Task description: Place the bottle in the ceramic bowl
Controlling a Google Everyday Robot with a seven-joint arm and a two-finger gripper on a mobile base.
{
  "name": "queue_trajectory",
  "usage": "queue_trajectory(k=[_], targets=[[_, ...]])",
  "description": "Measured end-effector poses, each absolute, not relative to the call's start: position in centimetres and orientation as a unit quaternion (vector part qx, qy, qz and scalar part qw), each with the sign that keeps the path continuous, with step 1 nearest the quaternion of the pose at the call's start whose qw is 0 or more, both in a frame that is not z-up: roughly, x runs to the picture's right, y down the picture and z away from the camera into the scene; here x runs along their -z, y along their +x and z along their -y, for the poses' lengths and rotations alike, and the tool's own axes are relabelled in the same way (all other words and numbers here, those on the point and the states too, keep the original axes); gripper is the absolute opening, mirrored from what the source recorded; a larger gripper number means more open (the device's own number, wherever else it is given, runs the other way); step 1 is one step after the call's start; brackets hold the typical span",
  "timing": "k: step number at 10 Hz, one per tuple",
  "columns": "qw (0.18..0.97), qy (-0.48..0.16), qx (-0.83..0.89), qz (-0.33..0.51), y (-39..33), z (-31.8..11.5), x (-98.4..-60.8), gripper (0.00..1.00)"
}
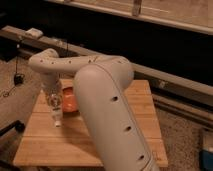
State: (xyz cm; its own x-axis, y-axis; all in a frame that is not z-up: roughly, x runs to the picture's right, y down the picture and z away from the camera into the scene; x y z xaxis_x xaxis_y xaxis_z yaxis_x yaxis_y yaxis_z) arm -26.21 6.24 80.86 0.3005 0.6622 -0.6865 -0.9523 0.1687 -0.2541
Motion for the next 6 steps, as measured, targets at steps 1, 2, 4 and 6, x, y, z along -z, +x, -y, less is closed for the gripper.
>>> queue_trajectory(k=[1, 2, 4, 6], targets=[[0.73, -0.327, -0.556, -0.225, -25.3, -5.1, -82.1, 0.0], [0.727, -0.32, -0.562, -0.232, -24.6, -4.5, -83.0, 0.02], [0.715, -0.298, -0.579, -0.255, -22.5, -2.9, -85.8, 0.24], [0.707, -0.291, -0.587, -0.266, -21.6, -3.0, -87.1, 0.43]])
